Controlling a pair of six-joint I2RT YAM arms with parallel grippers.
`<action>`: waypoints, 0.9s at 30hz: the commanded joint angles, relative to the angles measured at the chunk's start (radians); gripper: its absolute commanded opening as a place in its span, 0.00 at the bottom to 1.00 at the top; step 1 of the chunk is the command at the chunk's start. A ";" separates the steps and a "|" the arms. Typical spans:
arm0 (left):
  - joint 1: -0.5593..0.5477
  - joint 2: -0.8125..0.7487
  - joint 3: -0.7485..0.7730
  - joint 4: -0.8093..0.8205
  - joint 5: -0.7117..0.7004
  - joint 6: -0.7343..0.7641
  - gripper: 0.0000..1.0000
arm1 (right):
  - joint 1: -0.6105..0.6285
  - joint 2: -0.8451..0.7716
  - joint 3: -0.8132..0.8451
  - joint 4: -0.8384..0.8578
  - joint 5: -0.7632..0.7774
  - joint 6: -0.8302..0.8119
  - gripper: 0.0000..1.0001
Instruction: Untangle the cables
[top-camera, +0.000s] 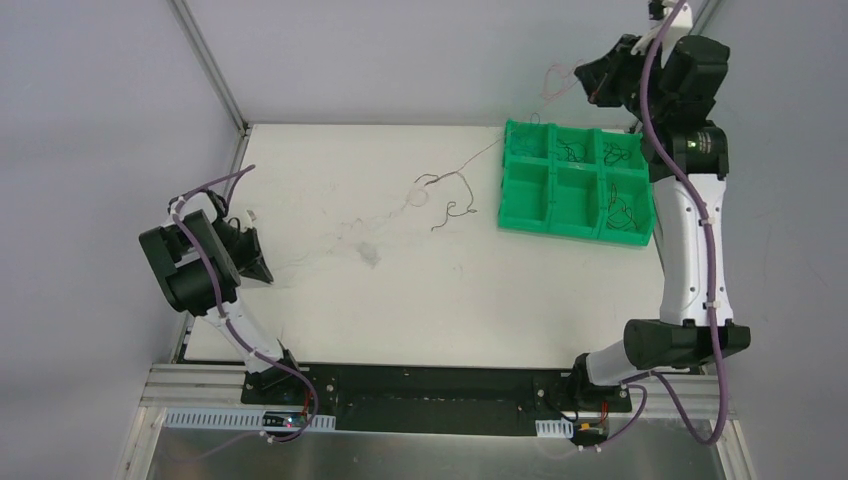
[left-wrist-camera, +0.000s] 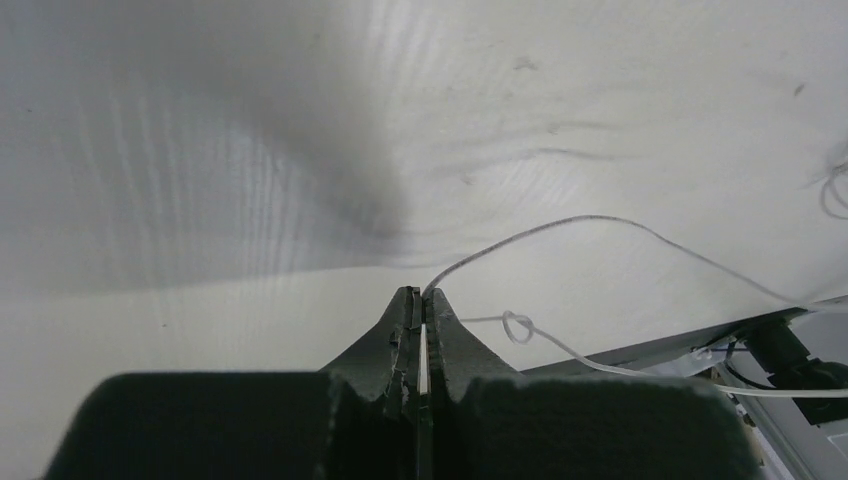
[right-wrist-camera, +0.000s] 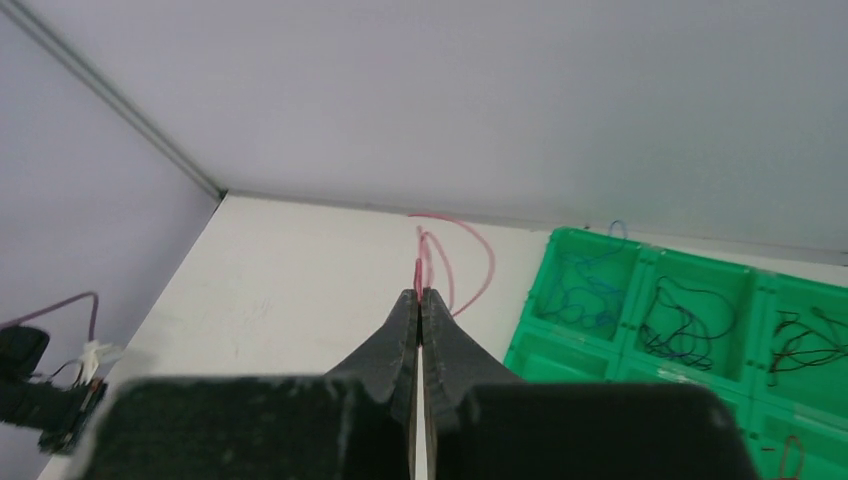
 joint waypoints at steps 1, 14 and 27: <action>0.042 0.046 0.036 -0.043 -0.082 0.081 0.00 | -0.061 -0.075 0.053 0.065 0.075 -0.001 0.00; 0.068 0.051 0.017 -0.025 -0.111 0.132 0.00 | -0.293 -0.051 0.141 0.157 0.219 0.014 0.00; 0.019 -0.037 0.016 -0.100 0.171 0.197 0.43 | -0.383 -0.037 0.175 0.132 0.008 0.149 0.00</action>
